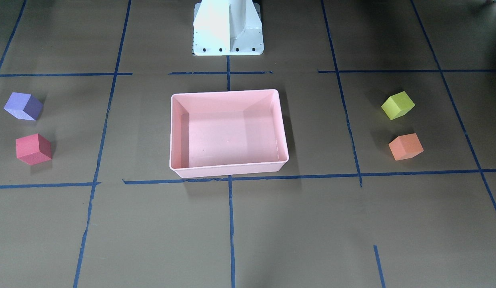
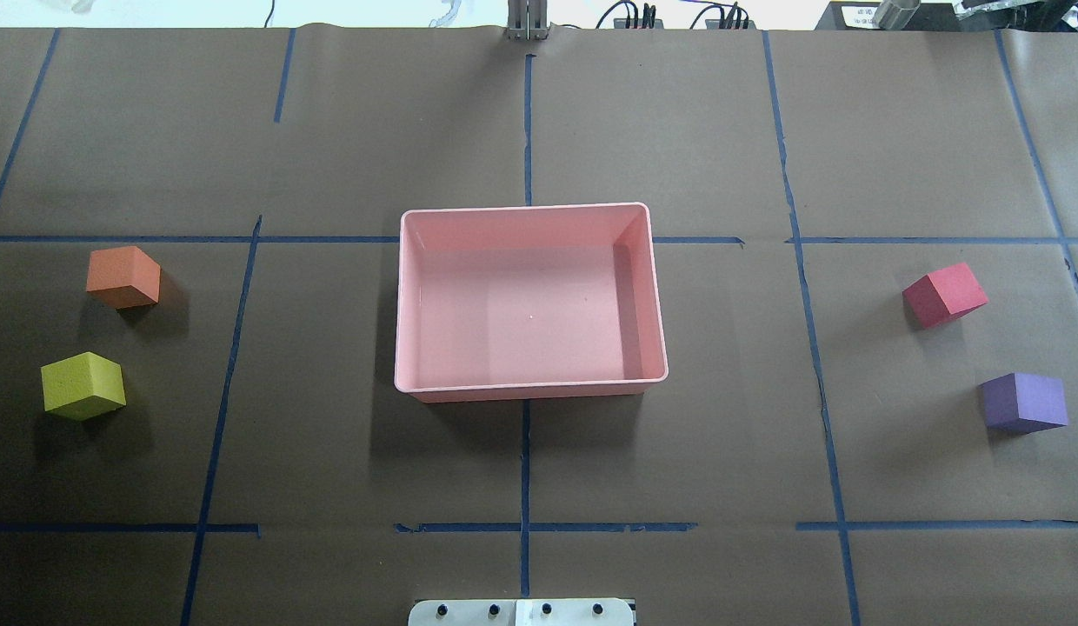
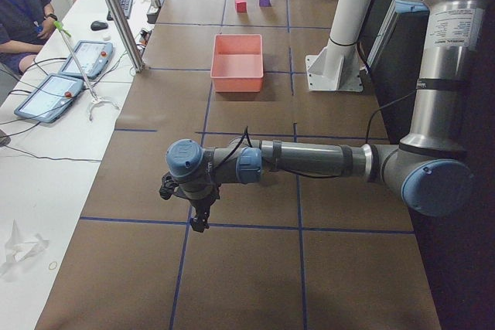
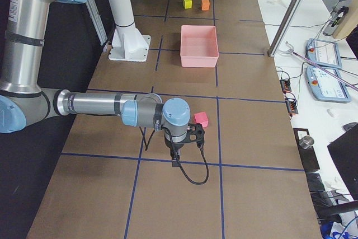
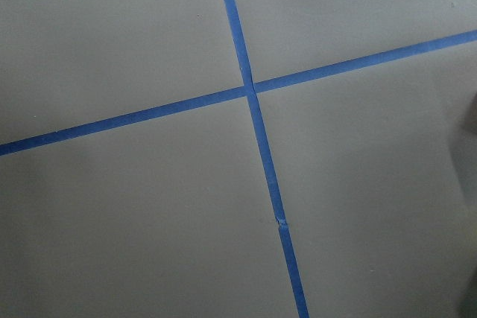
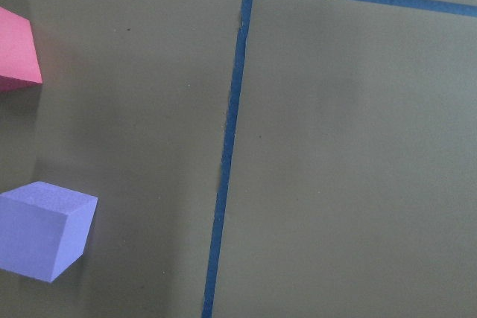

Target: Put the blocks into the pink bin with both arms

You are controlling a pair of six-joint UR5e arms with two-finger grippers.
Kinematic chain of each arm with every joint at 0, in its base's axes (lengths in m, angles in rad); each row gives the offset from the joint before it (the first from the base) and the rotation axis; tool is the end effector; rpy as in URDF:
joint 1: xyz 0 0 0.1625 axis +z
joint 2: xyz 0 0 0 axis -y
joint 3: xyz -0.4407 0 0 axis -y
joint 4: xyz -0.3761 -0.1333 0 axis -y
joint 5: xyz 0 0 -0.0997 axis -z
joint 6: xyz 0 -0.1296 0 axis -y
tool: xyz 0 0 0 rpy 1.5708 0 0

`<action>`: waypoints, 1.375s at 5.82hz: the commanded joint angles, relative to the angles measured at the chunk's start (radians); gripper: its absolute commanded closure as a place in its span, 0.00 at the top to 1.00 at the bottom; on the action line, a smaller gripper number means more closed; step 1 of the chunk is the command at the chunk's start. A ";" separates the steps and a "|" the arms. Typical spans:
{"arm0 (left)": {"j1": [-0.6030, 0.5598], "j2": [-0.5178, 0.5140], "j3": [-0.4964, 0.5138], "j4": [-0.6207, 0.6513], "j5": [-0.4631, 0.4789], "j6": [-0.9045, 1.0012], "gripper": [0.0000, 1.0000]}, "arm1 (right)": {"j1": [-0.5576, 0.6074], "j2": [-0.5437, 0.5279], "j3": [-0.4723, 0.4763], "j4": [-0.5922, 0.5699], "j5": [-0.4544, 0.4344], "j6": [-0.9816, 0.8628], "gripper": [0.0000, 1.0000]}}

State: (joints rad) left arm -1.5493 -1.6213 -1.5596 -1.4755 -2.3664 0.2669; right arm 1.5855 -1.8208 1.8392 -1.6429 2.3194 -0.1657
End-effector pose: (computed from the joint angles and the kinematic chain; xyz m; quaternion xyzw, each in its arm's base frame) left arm -0.0301 -0.4933 0.6840 0.0218 0.3875 0.1217 0.9135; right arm 0.0504 -0.3608 0.6827 0.0080 -0.3663 -0.0604 0.9285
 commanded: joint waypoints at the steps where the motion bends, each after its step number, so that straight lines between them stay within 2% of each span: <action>1: 0.002 0.000 0.000 0.000 0.000 0.000 1.00 | -0.001 0.004 0.005 0.002 0.002 0.002 1.00; 2: 0.000 0.000 -0.011 -0.008 0.001 0.000 1.00 | -0.007 0.083 -0.006 -0.003 -0.003 0.005 1.00; 3: 0.002 -0.002 -0.014 -0.009 0.004 0.000 1.00 | -0.040 0.113 -0.011 0.001 0.026 0.071 1.00; 5: 0.012 -0.017 -0.036 -0.012 0.010 -0.011 1.00 | -0.178 0.121 -0.006 0.214 0.041 0.098 1.00; 6: 0.012 -0.037 -0.036 -0.032 0.010 -0.009 1.00 | -0.261 0.150 -0.009 0.239 0.037 0.180 1.00; 7: 0.014 -0.041 -0.022 -0.067 0.010 -0.011 1.00 | -0.342 0.191 -0.005 0.280 0.031 0.363 0.98; 8: 0.014 -0.037 -0.022 -0.090 0.010 -0.011 1.00 | -0.458 0.193 -0.026 0.437 -0.057 0.544 0.99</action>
State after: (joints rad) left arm -1.5361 -1.6587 -1.5847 -1.5414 -2.3562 0.2565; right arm 1.2303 -1.6404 1.8266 -1.3234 2.3221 0.2099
